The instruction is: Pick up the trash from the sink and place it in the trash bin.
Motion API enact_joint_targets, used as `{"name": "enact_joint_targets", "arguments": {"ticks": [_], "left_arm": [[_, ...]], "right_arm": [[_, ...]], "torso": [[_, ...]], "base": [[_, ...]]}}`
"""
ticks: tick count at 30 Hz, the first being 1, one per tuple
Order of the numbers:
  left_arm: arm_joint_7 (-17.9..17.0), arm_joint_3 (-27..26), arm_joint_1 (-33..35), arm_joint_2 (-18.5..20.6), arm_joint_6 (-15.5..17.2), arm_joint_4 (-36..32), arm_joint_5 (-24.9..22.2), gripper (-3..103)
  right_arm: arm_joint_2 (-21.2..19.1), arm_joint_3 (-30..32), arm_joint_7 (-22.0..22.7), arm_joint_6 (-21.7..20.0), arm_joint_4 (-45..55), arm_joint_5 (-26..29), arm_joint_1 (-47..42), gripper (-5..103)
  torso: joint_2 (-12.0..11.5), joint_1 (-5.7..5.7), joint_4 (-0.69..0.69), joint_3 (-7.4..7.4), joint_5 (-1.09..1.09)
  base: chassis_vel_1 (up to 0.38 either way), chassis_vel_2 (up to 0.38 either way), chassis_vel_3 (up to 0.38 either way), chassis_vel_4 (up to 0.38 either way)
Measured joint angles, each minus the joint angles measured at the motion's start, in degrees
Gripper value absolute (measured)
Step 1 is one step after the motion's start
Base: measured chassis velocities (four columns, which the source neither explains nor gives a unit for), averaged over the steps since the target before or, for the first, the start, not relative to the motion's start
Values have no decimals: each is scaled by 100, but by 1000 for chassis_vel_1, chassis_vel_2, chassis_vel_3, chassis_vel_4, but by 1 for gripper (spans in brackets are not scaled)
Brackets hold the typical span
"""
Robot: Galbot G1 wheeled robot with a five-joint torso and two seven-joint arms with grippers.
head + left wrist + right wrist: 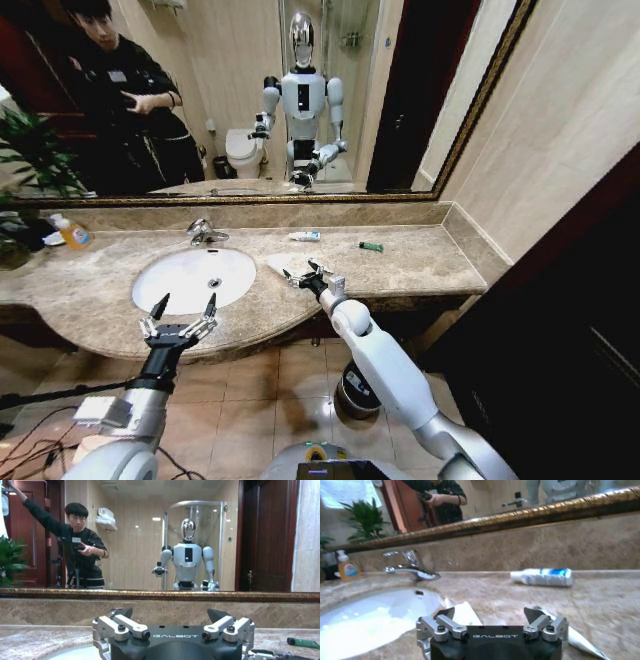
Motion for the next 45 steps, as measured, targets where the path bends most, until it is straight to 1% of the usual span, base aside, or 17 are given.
{"name": "enact_joint_targets", "arguments": {"ticks": [3,4,6,7,10,11,12,13,15,16,19,20,23,25,27,33,45], "left_arm": [[0,0,0,0,0,1,0,100],[0,0,0,0,0,1,0,100],[0,0,0,0,0,0,0,100],[0,0,0,0,0,0,0,100],[0,0,0,0,0,0,0,100],[0,0,0,0,0,0,0,100],[0,0,0,0,0,0,0,100],[0,0,0,0,0,0,0,100],[0,0,0,0,0,0,0,100],[0,0,0,0,0,0,0,100],[0,0,0,0,0,0,0,100],[0,0,0,0,0,0,0,100],[0,0,0,0,0,0,0,100],[0,0,0,0,0,0,0,100],[0,0,0,0,0,0,0,100],[0,0,0,0,0,0,0,100],[0,0,0,0,0,0,0,100]], "right_arm": [[-87,14,31,-17,44,28,-92,82],[-87,14,31,-17,44,28,-92,82],[-126,13,45,-93,142,100,-178,71],[-126,13,45,-93,142,100,-178,71],[-125,20,46,-108,218,122,-266,54],[-125,20,46,-108,218,122,-266,54],[-124,21,46,-104,235,119,-287,49],[-127,21,46,-98,265,113,-311,49],[-154,21,45,-94,352,107,-357,38],[-154,21,45,-94,352,107,-357,38],[-198,34,43,-101,470,103,-419,22],[-198,34,43,-101,470,103,-419,22],[-201,69,41,-100,530,73,-488,5],[-199,74,41,-100,551,65,-508,5],[-194,86,40,-98,590,45,-538,1],[-183,108,51,-85,740,13,-643,0],[-338,193,178,-64,1131,10,-859,0]], "torso": [[0,0,0,0,0],[0,0,0,0,0],[0,0,0,0,0],[0,0,0,0,0],[0,0,0,0,0],[0,0,0,0,0],[0,0,0,0,0],[0,0,0,0,0],[0,0,0,0,0],[0,0,0,0,0],[0,0,0,0,0],[0,0,0,0,0],[0,0,0,0,0],[0,0,0,0,0],[0,0,0,0,0],[0,0,0,0,0],[0,0,0,0,0]], "base": [[0,0,0,0],[0,0,0,0],[0,0,0,0],[0,0,0,0],[0,0,0,0],[0,0,0,0],[0,0,0,0],[0,0,0,0],[0,0,0,0],[0,0,0,0],[0,0,0,0],[0,0,0,0],[0,0,0,0],[0,0,0,0],[0,0,0,0],[0,0,0,0],[0,0,0,0]]}}
